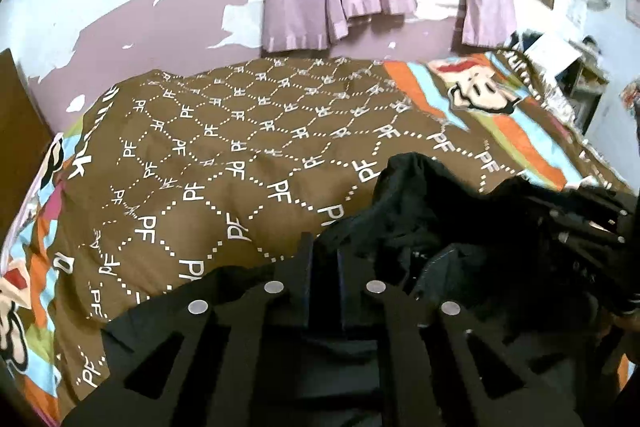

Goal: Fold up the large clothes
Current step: 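Grasp the black puffer jacket hem with both grippers and lift it, then fold the held hem over the jacket body toward the collar with both grippers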

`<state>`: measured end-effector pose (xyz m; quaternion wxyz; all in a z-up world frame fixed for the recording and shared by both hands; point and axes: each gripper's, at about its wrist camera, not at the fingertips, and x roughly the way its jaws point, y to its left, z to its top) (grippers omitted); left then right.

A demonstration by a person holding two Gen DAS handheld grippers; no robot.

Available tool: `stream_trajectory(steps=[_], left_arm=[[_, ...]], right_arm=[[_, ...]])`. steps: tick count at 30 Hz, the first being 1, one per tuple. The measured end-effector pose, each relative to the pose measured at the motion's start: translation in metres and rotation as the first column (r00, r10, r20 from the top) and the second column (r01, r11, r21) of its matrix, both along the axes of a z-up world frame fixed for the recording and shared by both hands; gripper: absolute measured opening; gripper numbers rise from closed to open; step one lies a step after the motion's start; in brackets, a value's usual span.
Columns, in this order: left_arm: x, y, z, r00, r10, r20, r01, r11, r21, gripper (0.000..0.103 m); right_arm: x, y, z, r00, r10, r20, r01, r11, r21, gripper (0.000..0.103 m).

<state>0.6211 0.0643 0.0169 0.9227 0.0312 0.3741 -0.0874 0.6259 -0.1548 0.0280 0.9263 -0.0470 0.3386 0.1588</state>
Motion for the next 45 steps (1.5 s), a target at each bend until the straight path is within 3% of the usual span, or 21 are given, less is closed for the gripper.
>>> stream_trajectory(steps=[6, 9, 14, 20, 25, 26, 28, 31, 33, 37, 40, 42, 45], left_arm=[[-0.023, 0.037, 0.010, 1.000, -0.022, 0.007, 0.023, 0.992, -0.126, 0.005], [-0.039, 0.047, 0.006, 0.998, -0.062, -0.014, 0.060, 0.989, -0.136, 0.004], [-0.067, 0.031, -0.025, 0.987, -0.141, -0.077, 0.138, 0.990, -0.042, 0.004], [-0.075, 0.016, -0.070, 0.979, -0.158, -0.132, 0.163, 0.986, 0.022, 0.004], [-0.073, 0.015, -0.075, 0.977, -0.163, -0.138, 0.171, 0.984, 0.044, 0.005], [-0.076, 0.016, -0.072, 0.978, -0.169, -0.122, 0.176, 0.983, 0.046, 0.006], [-0.084, 0.018, -0.069, 0.977, -0.183, -0.106, 0.189, 0.981, 0.048, 0.012], [-0.092, 0.021, -0.064, 0.980, -0.186, -0.069, 0.192, 0.976, 0.100, 0.035], [-0.097, 0.026, -0.058, 0.986, -0.167, -0.029, 0.169, 0.979, 0.114, 0.037], [-0.104, 0.042, -0.034, 0.992, -0.107, 0.065, 0.107, 0.994, 0.002, 0.037], [-0.102, 0.045, -0.005, 0.984, -0.058, 0.167, 0.074, 0.993, -0.087, 0.046], [-0.082, 0.039, 0.006, 0.987, -0.033, 0.158, 0.054, 0.990, -0.130, 0.047], [-0.049, 0.021, 0.006, 0.997, -0.026, 0.072, 0.037, 0.988, -0.149, 0.047]], right_arm=[[-0.041, -0.035, -0.007, 0.998, 0.069, -0.010, -0.068, 0.995, 0.076, 0.007], [-0.057, -0.041, -0.019, 0.994, 0.102, -0.034, -0.099, 0.993, 0.058, 0.007], [-0.060, -0.038, -0.043, 0.988, 0.104, -0.111, -0.104, 0.995, 0.010, 0.007], [-0.059, -0.034, -0.068, 0.979, 0.105, -0.172, -0.112, 0.993, -0.028, 0.007], [-0.068, -0.041, -0.066, 0.984, 0.105, -0.143, -0.105, 0.994, 0.010, 0.012], [-0.069, -0.044, -0.065, 0.984, 0.105, -0.144, -0.102, 0.994, 0.028, 0.016], [-0.074, -0.052, -0.062, 0.985, 0.099, -0.139, -0.090, 0.994, 0.067, 0.035], [-0.080, -0.062, -0.056, 0.992, 0.069, -0.106, -0.060, 0.995, 0.085, 0.041], [-0.085, -0.068, -0.048, 0.996, 0.047, -0.077, -0.038, 0.993, 0.113, 0.041], [-0.095, -0.084, -0.021, 0.999, -0.011, 0.032, 0.005, 0.981, 0.192, 0.046], [-0.074, -0.080, -0.005, 0.998, -0.062, 0.018, 0.056, 0.970, 0.236, 0.047], [-0.056, -0.075, 0.000, 0.998, -0.058, -0.024, 0.062, 0.954, 0.294, 0.047], [-0.030, -0.059, -0.001, 0.997, 0.006, -0.083, 0.023, 0.936, 0.350, 0.041]])
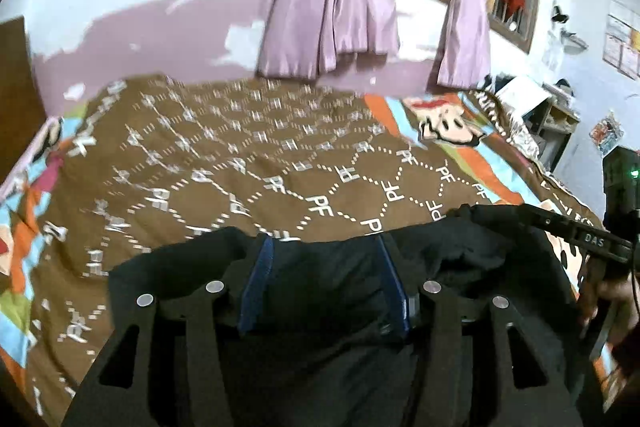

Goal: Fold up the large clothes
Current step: 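Fold the held hem over the jacket body toward the collar with both grippers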

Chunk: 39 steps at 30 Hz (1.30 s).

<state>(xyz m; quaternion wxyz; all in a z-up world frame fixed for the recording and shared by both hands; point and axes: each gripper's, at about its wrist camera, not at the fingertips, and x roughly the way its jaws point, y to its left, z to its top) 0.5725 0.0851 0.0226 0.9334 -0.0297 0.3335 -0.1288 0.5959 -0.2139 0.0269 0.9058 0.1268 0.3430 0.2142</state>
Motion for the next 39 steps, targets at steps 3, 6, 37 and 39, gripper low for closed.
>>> stream_trajectory(steps=[3, 6, 37, 39], left_arm=[[0.019, -0.015, -0.010, 0.996, -0.033, -0.078, 0.031, 0.999, -0.025, 0.047], [0.024, -0.024, -0.026, 0.987, -0.083, -0.141, 0.080, 0.996, -0.027, 0.045], [-0.005, -0.055, -0.121, 0.934, -0.231, -0.273, 0.310, 0.903, 0.298, 0.019], [-0.006, -0.056, -0.121, 0.936, -0.231, -0.265, 0.307, 0.904, 0.297, 0.019]], right_arm=[[0.012, 0.017, -0.016, 0.995, 0.057, -0.083, -0.059, 0.998, -0.016, 0.030], [0.009, 0.024, -0.037, 0.985, 0.098, -0.144, -0.105, 0.994, -0.038, 0.029], [0.005, 0.081, -0.102, 0.949, 0.186, -0.253, -0.283, 0.855, -0.434, 0.027], [0.006, 0.079, -0.103, 0.951, 0.184, -0.248, -0.277, 0.861, -0.426, 0.027]])
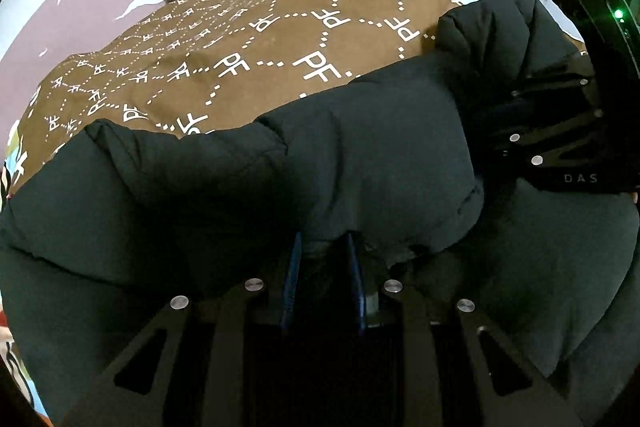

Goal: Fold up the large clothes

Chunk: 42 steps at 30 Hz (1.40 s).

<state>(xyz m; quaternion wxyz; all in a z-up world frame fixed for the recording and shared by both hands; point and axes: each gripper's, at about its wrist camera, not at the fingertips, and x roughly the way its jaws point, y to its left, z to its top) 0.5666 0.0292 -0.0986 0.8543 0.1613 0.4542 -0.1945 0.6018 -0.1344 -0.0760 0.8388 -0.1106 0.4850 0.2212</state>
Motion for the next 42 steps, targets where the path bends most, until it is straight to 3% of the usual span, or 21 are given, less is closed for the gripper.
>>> stream_trajectory(steps=[9, 15, 19, 20, 21, 22, 26, 28, 33, 35, 39, 42], left_arm=[[-0.004, 0.006, 0.004, 0.999, 0.001, 0.032, 0.001, 0.999, -0.054, 0.020], [-0.011, 0.016, 0.020, 0.999, 0.039, -0.004, -0.039, 0.984, -0.176, 0.030], [-0.012, 0.025, 0.032, 0.994, 0.109, -0.025, -0.111, 0.963, -0.245, 0.031], [-0.013, 0.027, 0.034, 0.991, 0.127, -0.029, -0.130, 0.958, -0.257, 0.034], [-0.014, 0.029, 0.038, 0.989, 0.145, -0.032, -0.148, 0.951, -0.271, 0.036], [-0.016, 0.031, 0.041, 0.986, 0.163, -0.031, -0.165, 0.944, -0.285, 0.042], [-0.026, 0.035, 0.055, 0.970, 0.243, -0.023, -0.238, 0.918, -0.318, 0.069], [-0.030, 0.036, 0.059, 0.961, 0.275, -0.028, -0.269, 0.907, -0.323, 0.076], [-0.041, 0.039, 0.076, 0.937, 0.347, -0.036, -0.341, 0.888, -0.309, 0.077], [-0.046, 0.039, 0.082, 0.932, 0.362, -0.027, -0.353, 0.886, -0.303, 0.082], [-0.066, 0.038, 0.105, 0.925, 0.379, 0.027, -0.354, 0.885, -0.304, 0.086], [-0.080, 0.034, 0.121, 0.922, 0.383, 0.064, -0.346, 0.884, -0.315, 0.096]], right_arm=[[-0.011, -0.002, 0.007, 0.998, 0.003, 0.057, -0.004, 1.000, 0.010, 0.027], [-0.029, -0.008, 0.020, 0.996, 0.015, 0.089, -0.016, 1.000, 0.008, 0.037], [-0.040, -0.012, 0.028, 0.994, 0.002, 0.111, -0.003, 1.000, 0.005, 0.055], [-0.044, -0.014, 0.031, 0.992, -0.013, 0.125, 0.014, 1.000, -0.004, 0.059], [-0.047, -0.017, 0.033, 0.990, -0.038, 0.136, 0.040, 0.999, -0.017, 0.072], [-0.049, -0.020, 0.036, 0.988, -0.058, 0.145, 0.060, 0.998, -0.014, 0.077], [-0.062, -0.037, 0.054, 0.980, -0.119, 0.160, 0.106, 0.990, 0.089, 0.080], [-0.069, -0.041, 0.063, 0.973, -0.143, 0.180, 0.125, 0.986, 0.107, 0.087], [-0.088, -0.051, 0.087, 0.953, -0.226, 0.202, 0.193, 0.966, 0.170, 0.093], [-0.095, -0.056, 0.096, 0.945, -0.256, 0.203, 0.213, 0.954, 0.211, 0.097], [-0.113, -0.062, 0.113, 0.935, -0.294, 0.198, 0.235, 0.932, 0.276, 0.099], [-0.127, -0.064, 0.126, 0.928, -0.315, 0.200, 0.244, 0.918, 0.312, 0.099]])
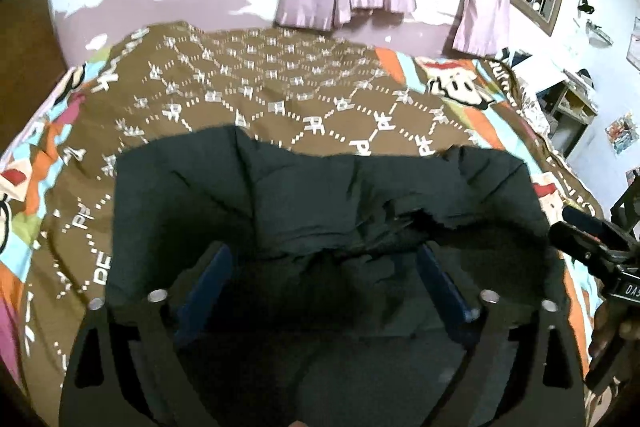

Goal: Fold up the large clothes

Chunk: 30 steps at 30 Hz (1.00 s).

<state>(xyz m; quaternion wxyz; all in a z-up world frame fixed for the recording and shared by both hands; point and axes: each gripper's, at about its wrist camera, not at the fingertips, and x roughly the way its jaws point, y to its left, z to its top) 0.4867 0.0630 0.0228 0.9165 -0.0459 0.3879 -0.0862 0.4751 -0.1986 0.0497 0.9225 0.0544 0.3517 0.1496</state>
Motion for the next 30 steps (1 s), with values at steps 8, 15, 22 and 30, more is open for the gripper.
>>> stream_trajectory(steps=[8, 15, 22, 30], left_arm=[[-0.049, 0.000, 0.050, 0.995, 0.029, 0.100, -0.028, 0.999, -0.019, 0.100], [-0.099, 0.001, 0.099, 0.984, 0.023, 0.177, -0.018, 0.999, -0.029, 0.101], [-0.155, -0.004, 0.142, 0.967, 0.012, 0.256, -0.011, 1.000, -0.004, 0.101], [-0.224, 0.000, 0.178, 0.949, 0.006, 0.315, -0.006, 1.000, -0.002, 0.101]], right_arm=[[-0.048, -0.002, 0.040, 0.999, -0.022, 0.049, 0.020, 0.999, 0.027, 0.101], [-0.093, 0.001, 0.083, 0.995, 0.006, 0.100, -0.004, 1.000, -0.013, 0.103], [-0.139, 0.008, 0.127, 0.994, 0.049, 0.099, -0.047, 0.999, -0.023, 0.103], [-0.199, 0.012, 0.161, 0.994, 0.065, 0.086, -0.065, 0.998, 0.001, 0.103]])
